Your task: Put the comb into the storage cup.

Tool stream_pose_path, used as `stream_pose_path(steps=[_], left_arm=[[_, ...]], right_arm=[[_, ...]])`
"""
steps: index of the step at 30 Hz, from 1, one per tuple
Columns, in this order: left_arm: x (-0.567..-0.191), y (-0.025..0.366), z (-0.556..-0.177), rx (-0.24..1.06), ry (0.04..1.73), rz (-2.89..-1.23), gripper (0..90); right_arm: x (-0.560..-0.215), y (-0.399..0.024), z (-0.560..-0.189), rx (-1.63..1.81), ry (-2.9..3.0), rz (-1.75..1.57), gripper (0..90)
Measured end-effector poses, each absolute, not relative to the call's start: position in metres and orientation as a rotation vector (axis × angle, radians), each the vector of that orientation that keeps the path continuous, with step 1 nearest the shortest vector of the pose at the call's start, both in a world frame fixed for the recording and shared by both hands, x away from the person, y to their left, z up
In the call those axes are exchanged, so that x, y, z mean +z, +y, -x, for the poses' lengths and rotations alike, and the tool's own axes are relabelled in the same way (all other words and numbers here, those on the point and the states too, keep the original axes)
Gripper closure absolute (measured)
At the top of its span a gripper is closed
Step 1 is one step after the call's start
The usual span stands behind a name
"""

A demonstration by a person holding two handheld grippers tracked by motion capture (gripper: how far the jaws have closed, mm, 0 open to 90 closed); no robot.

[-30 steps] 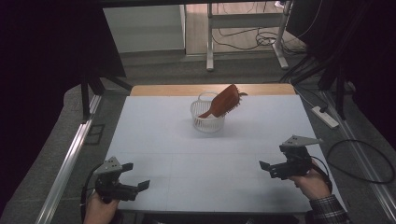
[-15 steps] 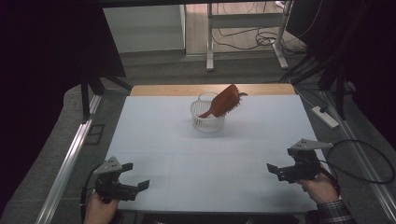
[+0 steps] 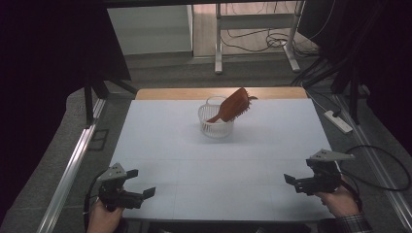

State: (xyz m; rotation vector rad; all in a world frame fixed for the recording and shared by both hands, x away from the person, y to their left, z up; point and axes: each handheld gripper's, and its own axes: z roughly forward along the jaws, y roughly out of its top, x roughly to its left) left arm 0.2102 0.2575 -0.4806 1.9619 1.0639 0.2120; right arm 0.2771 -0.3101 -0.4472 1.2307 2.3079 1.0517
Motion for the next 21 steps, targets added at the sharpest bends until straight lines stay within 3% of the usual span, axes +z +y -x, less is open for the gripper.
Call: stream_pose_path(steps=[21], left_arm=[[-0.481, 0.257, -0.21, 0.214, 1.063, -1.959, 1.5]], right_arm=[[-0.449, -0.324, -0.258, 1.026, 2.266, -1.281, 0.0]])
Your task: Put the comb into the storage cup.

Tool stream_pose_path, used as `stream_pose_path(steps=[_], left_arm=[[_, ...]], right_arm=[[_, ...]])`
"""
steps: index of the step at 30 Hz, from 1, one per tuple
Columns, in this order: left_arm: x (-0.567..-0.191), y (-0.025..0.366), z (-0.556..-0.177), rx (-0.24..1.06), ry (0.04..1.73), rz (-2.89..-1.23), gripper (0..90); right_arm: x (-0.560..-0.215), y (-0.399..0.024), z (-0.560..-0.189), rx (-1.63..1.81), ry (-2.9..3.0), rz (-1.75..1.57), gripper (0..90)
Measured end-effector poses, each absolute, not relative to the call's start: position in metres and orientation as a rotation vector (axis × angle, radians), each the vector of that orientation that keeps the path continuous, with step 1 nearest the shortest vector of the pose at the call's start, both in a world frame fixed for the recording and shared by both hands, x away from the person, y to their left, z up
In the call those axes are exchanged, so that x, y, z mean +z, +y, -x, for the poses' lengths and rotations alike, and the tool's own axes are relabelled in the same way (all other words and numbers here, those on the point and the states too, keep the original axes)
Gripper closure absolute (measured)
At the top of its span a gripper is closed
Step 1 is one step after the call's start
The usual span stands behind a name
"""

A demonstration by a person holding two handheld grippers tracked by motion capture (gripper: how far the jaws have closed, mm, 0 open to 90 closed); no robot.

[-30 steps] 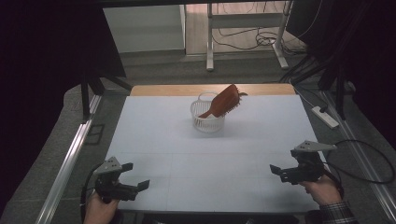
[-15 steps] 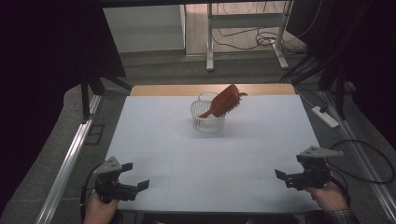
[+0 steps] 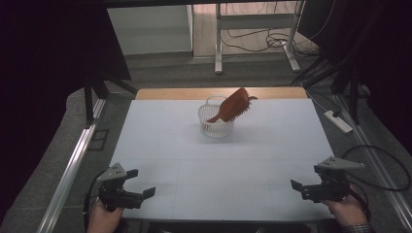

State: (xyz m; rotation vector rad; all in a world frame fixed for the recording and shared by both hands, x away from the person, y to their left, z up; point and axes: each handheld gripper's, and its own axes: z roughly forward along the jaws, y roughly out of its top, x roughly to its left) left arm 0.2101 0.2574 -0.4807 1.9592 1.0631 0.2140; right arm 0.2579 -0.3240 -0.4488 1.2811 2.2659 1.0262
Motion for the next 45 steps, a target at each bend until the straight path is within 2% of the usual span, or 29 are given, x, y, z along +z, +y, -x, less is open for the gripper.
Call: stream_pose_path(steps=[45], left_arm=[[-0.481, 0.258, -0.211, 0.215, 1.079, -1.946, 0.6]], right_arm=[[-0.45, -0.337, -0.242, 0.9, 2.238, -1.317, 0.0]])
